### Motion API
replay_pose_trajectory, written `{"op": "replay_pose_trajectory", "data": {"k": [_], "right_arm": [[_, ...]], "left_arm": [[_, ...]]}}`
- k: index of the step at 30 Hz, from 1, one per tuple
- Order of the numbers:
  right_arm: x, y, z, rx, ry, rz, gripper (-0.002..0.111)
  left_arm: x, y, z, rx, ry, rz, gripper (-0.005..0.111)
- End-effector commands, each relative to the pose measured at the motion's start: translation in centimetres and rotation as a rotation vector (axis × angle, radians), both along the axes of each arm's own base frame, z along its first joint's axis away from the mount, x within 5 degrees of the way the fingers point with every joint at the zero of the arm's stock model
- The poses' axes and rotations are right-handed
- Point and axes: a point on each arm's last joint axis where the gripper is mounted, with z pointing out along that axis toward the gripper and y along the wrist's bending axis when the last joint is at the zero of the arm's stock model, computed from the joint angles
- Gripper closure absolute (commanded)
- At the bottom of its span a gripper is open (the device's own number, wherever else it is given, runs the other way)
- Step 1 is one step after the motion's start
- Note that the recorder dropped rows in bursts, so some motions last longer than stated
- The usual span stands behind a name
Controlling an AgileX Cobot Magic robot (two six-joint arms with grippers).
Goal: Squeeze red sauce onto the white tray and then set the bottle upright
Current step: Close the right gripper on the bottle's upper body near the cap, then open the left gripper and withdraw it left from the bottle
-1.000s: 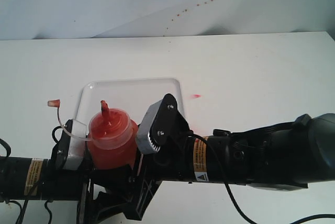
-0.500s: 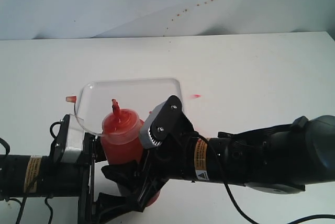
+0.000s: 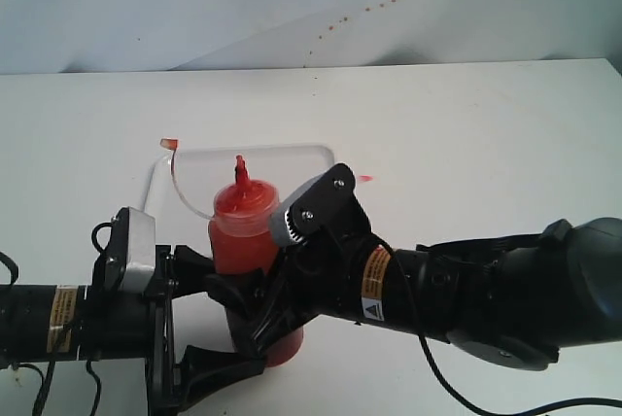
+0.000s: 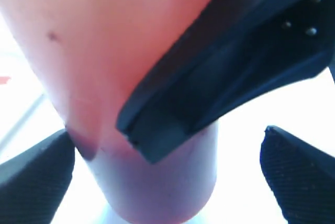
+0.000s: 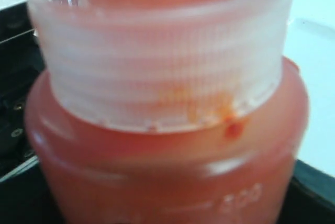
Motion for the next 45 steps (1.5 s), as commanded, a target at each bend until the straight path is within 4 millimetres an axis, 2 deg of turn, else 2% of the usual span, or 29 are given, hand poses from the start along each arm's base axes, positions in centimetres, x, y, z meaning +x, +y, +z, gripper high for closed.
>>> {"op": "replay_pose_trajectory", "data": {"k": [1,9,13,20,25,28,29,35,45], "right_arm": [[0.4,-0.1,0.5,0.018,-0.006,-0.038,0.108],[0.4,-0.1,0.5,0.018,-0.006,-0.038,0.108],[0.2,0.0,0.5,0.007,-0.017,-0.011,0.108],[0.2,0.0,0.5,0.008,-0.016,-0.012,0.108],[0.2,0.0,0.5,0.007,-0.019,-0.012,0.108],[0.2,0.0,0.5,0.007,-0.019,-0.012,0.108],[0.2,0.0,0.5,0.007,-0.019,-0.012,0.108],[0.2,0.0,0.5,0.011,-0.021,-0.012,0.108],[0.2,0.1,0.6,0.023,-0.021,-0.009,0.108]], "left_arm": [[-0.3,-0.2,0.8,-0.029,0.024,-0.017,0.018],[0.1,0.3,3.4,0.035,0.003,0.082,0.019],[0.1,0.7,4.7,0.063,-0.035,0.123,0.027],[-0.1,1.1,6.4,0.084,-0.019,0.193,0.056],[-0.8,1.3,8.0,0.102,-0.072,0.166,0.084],[-0.9,1.8,8.7,0.141,-0.072,0.236,0.104],[-0.8,2.3,8.9,0.182,-0.075,0.290,0.106],[-0.2,4.6,9.7,0.271,-0.015,0.622,0.107],[0.7,5.4,10.3,0.217,-0.034,0.780,0.107]]}}
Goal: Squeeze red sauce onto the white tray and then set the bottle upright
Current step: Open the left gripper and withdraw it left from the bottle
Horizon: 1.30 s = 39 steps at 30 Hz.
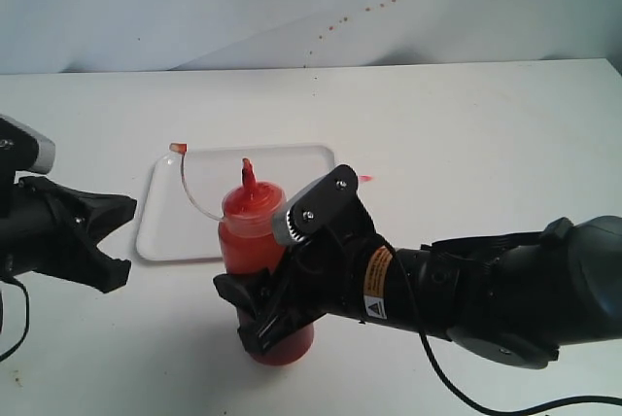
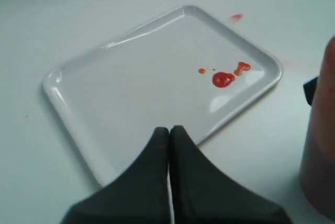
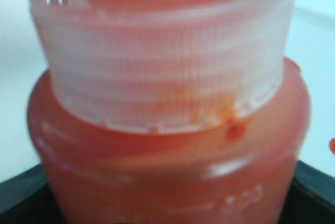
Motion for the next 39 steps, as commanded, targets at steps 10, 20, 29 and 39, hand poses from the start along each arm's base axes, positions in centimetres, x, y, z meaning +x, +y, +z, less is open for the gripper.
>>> {"op": "replay_pose_trajectory", "data": {"k": [10,20,29,39], "right_arm": [[0.0,0.5,1.4,0.108,-0.051,0.019,0.108],[0.0,0.5,1.4,0.073,-0.112,0.051,0.108],[-0.3,0.6,1.1,0.006,-0.184,0.124,0.108],[-0.3,0.6,1.1,0.026,-0.143,0.112,0.108]], "left_arm": [[1.1,0.3,1.2,-0.084,-0.150,0.099,0.107],[4.4,-0.2,-4.6,-0.126,-0.151,0.152,0.107],[5.3,0.8,-5.1,-0.150,-0.221,0.294,0.107],[5.4,0.8,-5.1,-0.151,-0.229,0.292,0.107]]}}
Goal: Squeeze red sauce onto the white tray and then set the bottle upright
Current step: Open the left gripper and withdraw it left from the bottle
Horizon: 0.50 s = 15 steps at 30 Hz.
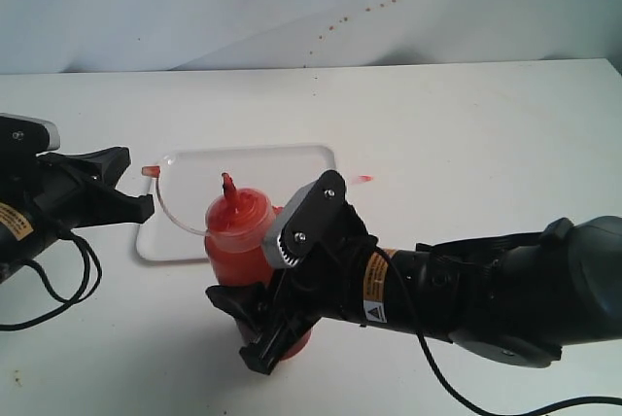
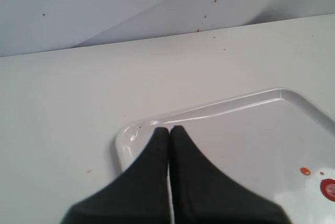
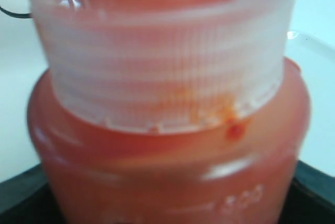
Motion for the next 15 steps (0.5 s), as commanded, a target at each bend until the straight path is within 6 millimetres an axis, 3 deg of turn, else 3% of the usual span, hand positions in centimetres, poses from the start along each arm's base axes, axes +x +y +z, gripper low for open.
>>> {"op": "replay_pose_trajectory", "data": {"k": [1,15], "right_arm": [[0.00,0.27,0.83,0.061,-0.002,0.003,0.108],[-0.01,0.29,0.86,0.121,0.112,-0.047,0.108]], "left_arm": [[-0.01,0.02,-0.02,-0.003,-0.008,0.009,0.107],[-0.01,0.02,-0.02,-0.007,-0.007,0.010,0.107]]}}
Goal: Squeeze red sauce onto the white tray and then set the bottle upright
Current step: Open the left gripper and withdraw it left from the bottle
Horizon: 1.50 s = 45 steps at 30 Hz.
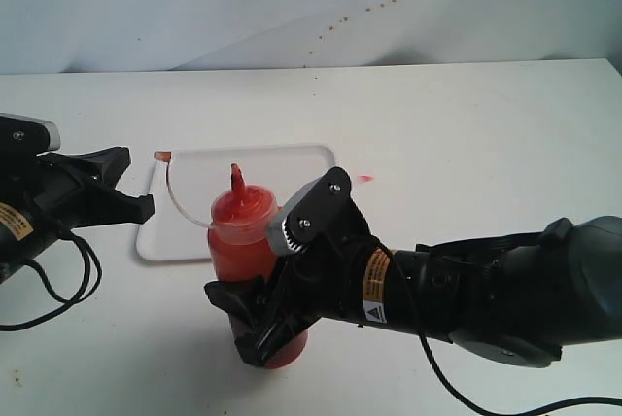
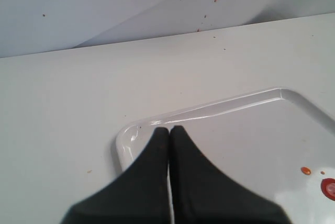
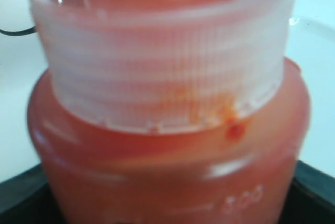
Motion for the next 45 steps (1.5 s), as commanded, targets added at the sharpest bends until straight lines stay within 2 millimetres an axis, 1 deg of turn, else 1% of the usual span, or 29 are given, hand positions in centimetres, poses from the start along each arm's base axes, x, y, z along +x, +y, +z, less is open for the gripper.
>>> {"op": "replay_pose_trajectory", "data": {"k": [1,7,12,16,21,26,40,45], "right_arm": [[0.00,0.28,0.87,0.078,0.023,-0.009,0.108],[0.00,0.28,0.87,0.076,0.019,-0.007,0.108],[0.00,0.28,0.87,0.033,-0.069,0.031,0.108],[-0.04,0.29,0.84,0.027,-0.073,0.038,0.108],[-0.36,0.40,0.75,0.008,-0.091,0.089,0.108],[-0.36,0.40,0.75,0.033,-0.036,0.064,0.108],[-0.37,0.40,0.74,0.033,-0.037,0.066,0.108],[0.60,1.01,1.40,0.008,-0.057,0.051,0.108]], "left_arm": [[-0.01,0.02,-0.02,-0.011,-0.006,0.012,0.107],[-0.01,0.02,-0.02,-0.011,-0.006,0.012,0.107],[-0.01,0.02,-0.02,-0.011,-0.006,0.012,0.107],[-0.01,0.02,-0.02,-0.011,-0.006,0.012,0.107],[-0.01,0.02,-0.02,-0.013,-0.005,0.012,0.107],[-0.05,-0.12,-0.03,-0.006,-0.006,-0.006,0.107],[-0.05,-0.12,-0.03,-0.006,-0.006,-0.006,0.107],[-0.05,-0.12,-0.03,-0.009,-0.006,-0.005,0.107]]}}
